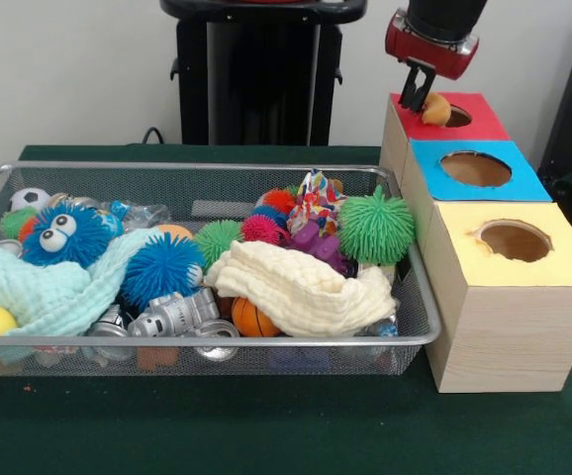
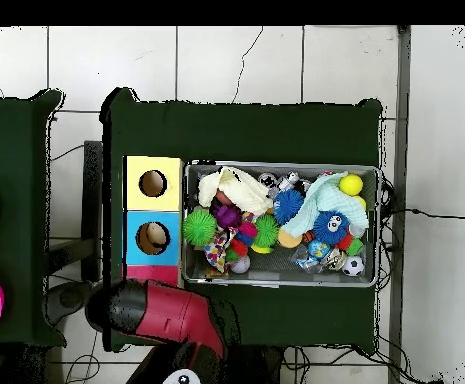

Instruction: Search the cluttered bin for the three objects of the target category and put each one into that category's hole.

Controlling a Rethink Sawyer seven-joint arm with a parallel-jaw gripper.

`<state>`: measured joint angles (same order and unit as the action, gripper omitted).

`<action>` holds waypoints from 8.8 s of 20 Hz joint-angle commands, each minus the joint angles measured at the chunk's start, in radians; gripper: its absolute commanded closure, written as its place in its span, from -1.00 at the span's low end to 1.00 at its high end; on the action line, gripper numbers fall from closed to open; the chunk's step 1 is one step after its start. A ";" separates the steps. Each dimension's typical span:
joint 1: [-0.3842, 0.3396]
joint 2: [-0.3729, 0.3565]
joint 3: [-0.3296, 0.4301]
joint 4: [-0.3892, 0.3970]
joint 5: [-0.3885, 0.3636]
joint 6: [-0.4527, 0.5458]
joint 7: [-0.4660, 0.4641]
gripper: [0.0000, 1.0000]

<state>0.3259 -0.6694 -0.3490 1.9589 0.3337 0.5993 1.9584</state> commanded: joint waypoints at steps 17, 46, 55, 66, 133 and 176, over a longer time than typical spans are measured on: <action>-0.005 0.018 0.067 -0.043 0.027 0.072 0.226 1.00; -0.162 0.038 -0.036 -0.304 -0.336 -0.205 0.037 1.00; -0.266 0.024 0.037 -0.309 -0.434 -0.328 -0.030 -1.00; -0.443 0.045 0.125 -0.397 -0.610 -0.431 -0.096 -1.00; -0.635 0.379 0.208 -0.657 -0.879 -0.170 -0.022 -1.00; -0.812 0.145 0.561 -0.241 -0.775 -0.312 0.065 1.00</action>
<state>-0.4868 -0.4601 0.0237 1.4932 -0.5059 0.2710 1.9586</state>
